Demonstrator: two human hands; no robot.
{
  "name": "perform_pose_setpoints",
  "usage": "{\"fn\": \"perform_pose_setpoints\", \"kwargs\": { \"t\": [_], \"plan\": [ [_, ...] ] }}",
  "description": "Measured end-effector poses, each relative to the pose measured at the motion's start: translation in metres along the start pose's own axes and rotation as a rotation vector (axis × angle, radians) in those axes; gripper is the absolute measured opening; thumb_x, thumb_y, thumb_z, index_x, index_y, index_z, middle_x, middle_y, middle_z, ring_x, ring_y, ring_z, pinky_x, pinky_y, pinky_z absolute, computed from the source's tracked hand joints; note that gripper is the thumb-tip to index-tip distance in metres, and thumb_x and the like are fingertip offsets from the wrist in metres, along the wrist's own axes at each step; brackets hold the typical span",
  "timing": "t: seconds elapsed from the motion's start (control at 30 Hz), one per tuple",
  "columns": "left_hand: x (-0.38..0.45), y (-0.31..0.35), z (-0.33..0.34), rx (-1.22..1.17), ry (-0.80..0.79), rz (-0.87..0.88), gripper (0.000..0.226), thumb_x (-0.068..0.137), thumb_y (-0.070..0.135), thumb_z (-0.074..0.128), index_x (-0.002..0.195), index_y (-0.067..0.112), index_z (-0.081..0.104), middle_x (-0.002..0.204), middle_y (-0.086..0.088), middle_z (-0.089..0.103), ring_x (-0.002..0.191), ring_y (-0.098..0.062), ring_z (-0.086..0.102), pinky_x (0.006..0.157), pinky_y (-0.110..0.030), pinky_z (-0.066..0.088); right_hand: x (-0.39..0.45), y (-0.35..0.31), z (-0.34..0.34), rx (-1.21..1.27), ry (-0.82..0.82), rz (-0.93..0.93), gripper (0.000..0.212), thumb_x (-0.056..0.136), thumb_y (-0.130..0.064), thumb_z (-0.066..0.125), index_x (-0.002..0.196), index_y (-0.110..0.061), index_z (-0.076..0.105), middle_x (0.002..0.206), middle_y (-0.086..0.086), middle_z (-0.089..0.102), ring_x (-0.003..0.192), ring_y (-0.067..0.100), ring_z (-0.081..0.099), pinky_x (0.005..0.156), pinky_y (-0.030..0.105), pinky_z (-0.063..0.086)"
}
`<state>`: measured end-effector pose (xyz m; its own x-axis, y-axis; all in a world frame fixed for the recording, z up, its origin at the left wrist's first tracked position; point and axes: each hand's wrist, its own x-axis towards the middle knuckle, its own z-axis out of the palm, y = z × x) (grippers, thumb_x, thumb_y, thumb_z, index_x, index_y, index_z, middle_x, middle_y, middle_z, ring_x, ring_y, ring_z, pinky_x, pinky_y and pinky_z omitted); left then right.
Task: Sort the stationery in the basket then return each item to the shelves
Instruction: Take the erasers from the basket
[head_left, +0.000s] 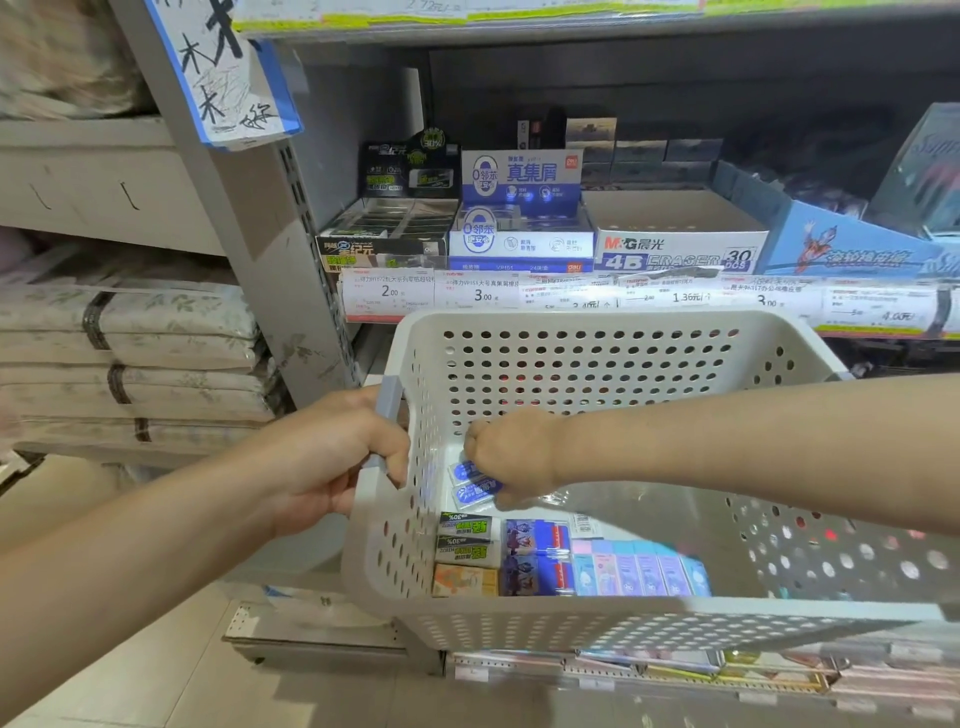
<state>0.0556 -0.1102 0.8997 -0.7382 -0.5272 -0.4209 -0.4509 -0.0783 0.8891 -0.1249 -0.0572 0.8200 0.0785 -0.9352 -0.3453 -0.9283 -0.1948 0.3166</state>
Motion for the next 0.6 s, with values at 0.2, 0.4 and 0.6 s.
{"fn": "perform_pose_setpoints", "kwargs": {
  "t": [0.2, 0.4, 0.6],
  "plan": [
    [-0.001, 0.0, -0.005, -0.005, 0.005, -0.003, 0.059, 0.04, -0.005, 0.052, 0.095, 0.014, 0.067, 0.074, -0.012, 0.068, 0.065, -0.026, 0.063, 0.066, -0.035, 0.054, -0.016, 0.016, -0.015, -0.071, 0.065, -0.027, 0.039, 0.083, -0.053, 0.056, 0.077, -0.015, 0.054, 0.086, 0.0, 0.06, 0.064, 0.018, 0.048, 0.045, 0.022, 0.031],
    [-0.003, 0.004, -0.009, 0.001, 0.049, -0.026, 0.068, 0.04, -0.005, 0.053, 0.106, 0.009, 0.064, 0.077, -0.015, 0.063, 0.074, -0.031, 0.057, 0.085, -0.05, 0.046, -0.058, 0.034, -0.075, 0.196, 0.413, 0.034, 0.02, 0.078, -0.039, 0.059, 0.083, -0.02, 0.054, 0.084, -0.004, 0.055, 0.07, 0.017, 0.047, 0.055, 0.026, 0.038],
    [0.0, 0.007, -0.015, 0.011, 0.061, -0.024, 0.065, 0.041, -0.005, 0.053, 0.102, 0.012, 0.068, 0.079, -0.015, 0.069, 0.071, -0.031, 0.063, 0.082, -0.05, 0.049, -0.088, 0.104, -0.125, 0.282, 0.726, 0.331, 0.031, 0.079, -0.037, 0.058, 0.089, -0.008, 0.059, 0.083, 0.008, 0.064, 0.075, 0.027, 0.057, 0.064, 0.036, 0.047]
  ]
}}
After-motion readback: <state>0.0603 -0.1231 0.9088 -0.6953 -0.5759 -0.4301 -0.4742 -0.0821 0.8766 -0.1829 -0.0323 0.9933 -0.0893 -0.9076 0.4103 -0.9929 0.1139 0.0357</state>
